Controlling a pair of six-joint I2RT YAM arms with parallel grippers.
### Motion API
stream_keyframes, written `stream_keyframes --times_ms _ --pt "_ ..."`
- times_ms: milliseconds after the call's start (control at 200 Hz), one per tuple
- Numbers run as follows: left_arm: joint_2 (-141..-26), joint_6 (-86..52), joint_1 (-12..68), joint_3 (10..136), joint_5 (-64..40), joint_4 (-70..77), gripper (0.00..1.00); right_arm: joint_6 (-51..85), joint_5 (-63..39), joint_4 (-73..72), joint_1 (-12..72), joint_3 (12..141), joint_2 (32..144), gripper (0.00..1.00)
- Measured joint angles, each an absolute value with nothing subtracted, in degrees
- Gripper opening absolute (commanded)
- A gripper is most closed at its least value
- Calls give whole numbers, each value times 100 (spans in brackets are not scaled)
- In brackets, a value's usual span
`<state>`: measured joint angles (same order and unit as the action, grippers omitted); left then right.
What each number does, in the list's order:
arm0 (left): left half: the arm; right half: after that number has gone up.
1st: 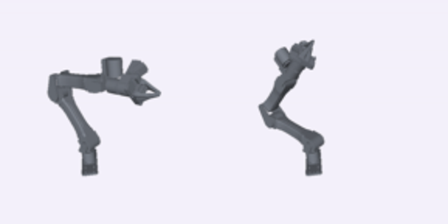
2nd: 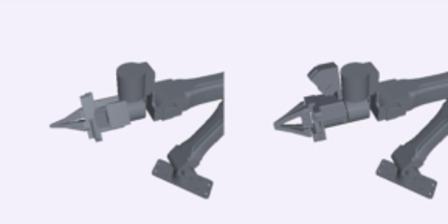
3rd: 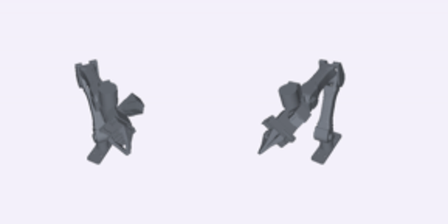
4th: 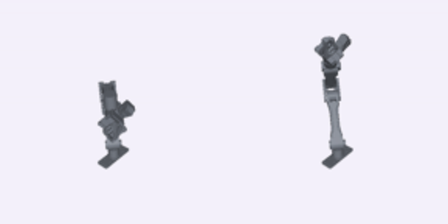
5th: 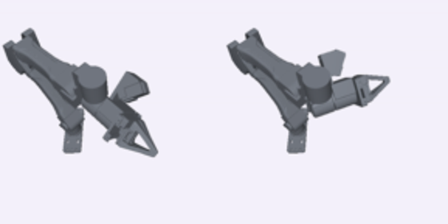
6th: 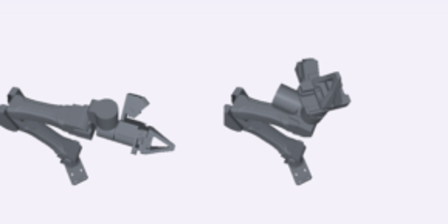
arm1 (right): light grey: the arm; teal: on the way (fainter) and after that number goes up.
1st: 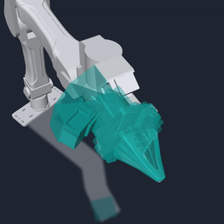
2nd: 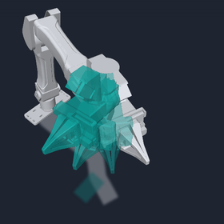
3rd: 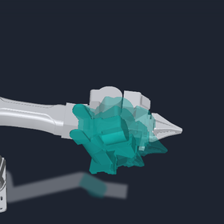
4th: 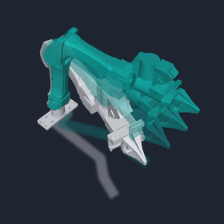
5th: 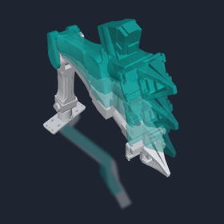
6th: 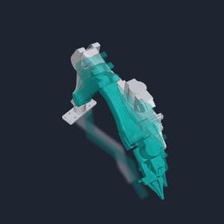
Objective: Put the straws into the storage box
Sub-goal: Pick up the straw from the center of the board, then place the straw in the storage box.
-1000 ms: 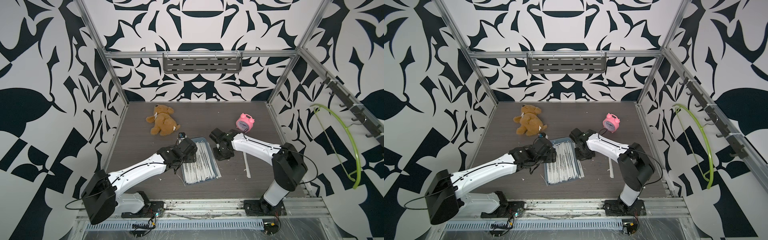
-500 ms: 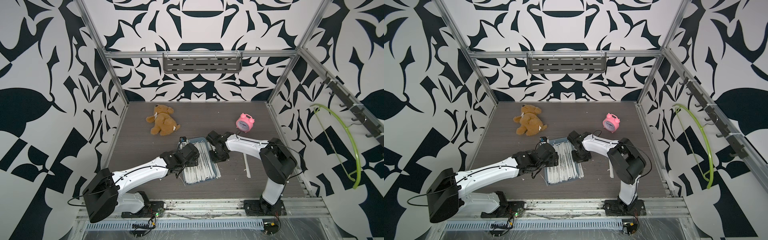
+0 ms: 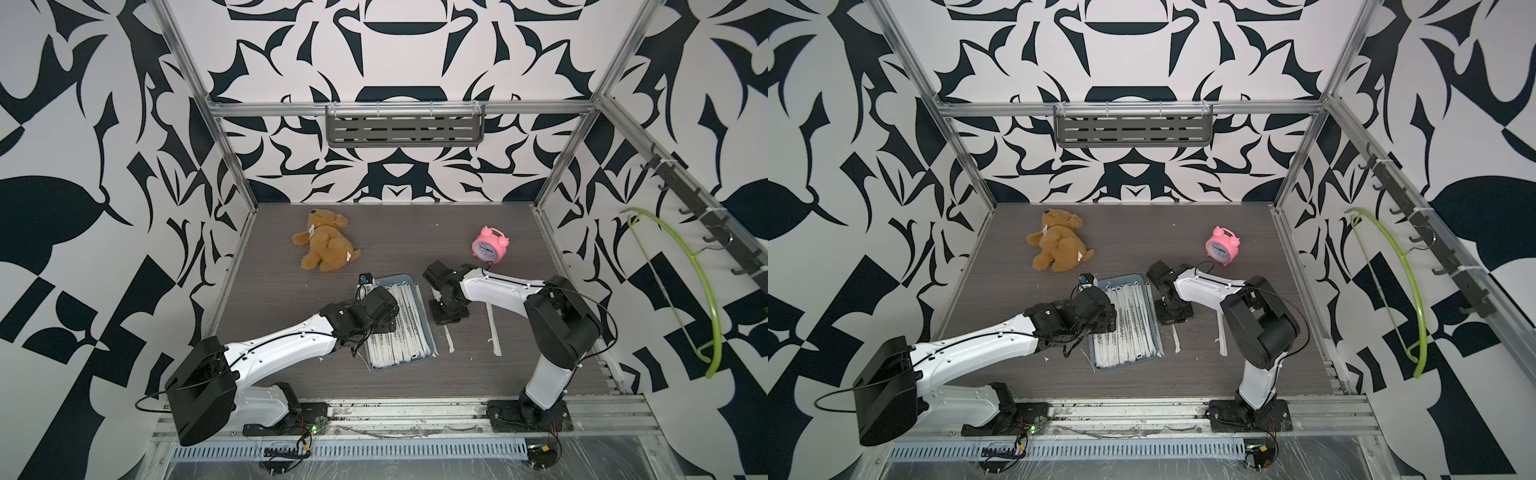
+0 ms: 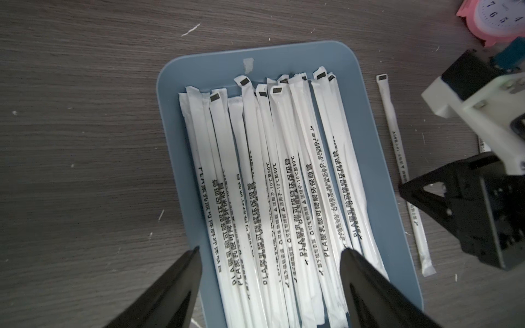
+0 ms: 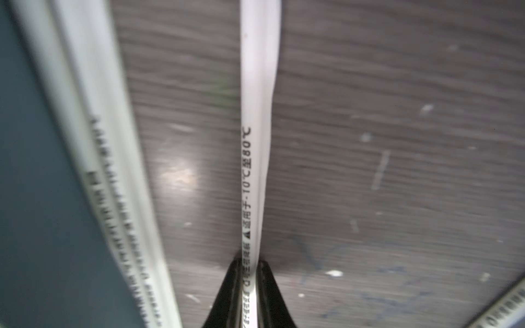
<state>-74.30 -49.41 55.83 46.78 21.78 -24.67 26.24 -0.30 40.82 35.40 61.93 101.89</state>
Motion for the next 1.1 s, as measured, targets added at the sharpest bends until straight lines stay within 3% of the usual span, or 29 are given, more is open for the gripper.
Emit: stream_keyframes --times_ms 315,510,660,860,1100 --pt "-7150 -4998 5376 4676 2353 -2764 84 2571 -51 4547 3535 6477 9738 9" --pt "-6587 -5100 4740 4440 2410 -2982 84 2969 -119 4600 4438 7502 9358 8" --pt "-6453 -5135 4689 4357 2403 -3076 83 3227 -303 4289 4923 7642 9780 8" --pt "-6473 -5164 4689 4344 2305 -3098 84 3354 -384 4071 4716 7575 10593 8" --pt "-6556 -5164 4689 4344 2259 -3076 83 3428 -480 3955 4587 7308 10709 11"
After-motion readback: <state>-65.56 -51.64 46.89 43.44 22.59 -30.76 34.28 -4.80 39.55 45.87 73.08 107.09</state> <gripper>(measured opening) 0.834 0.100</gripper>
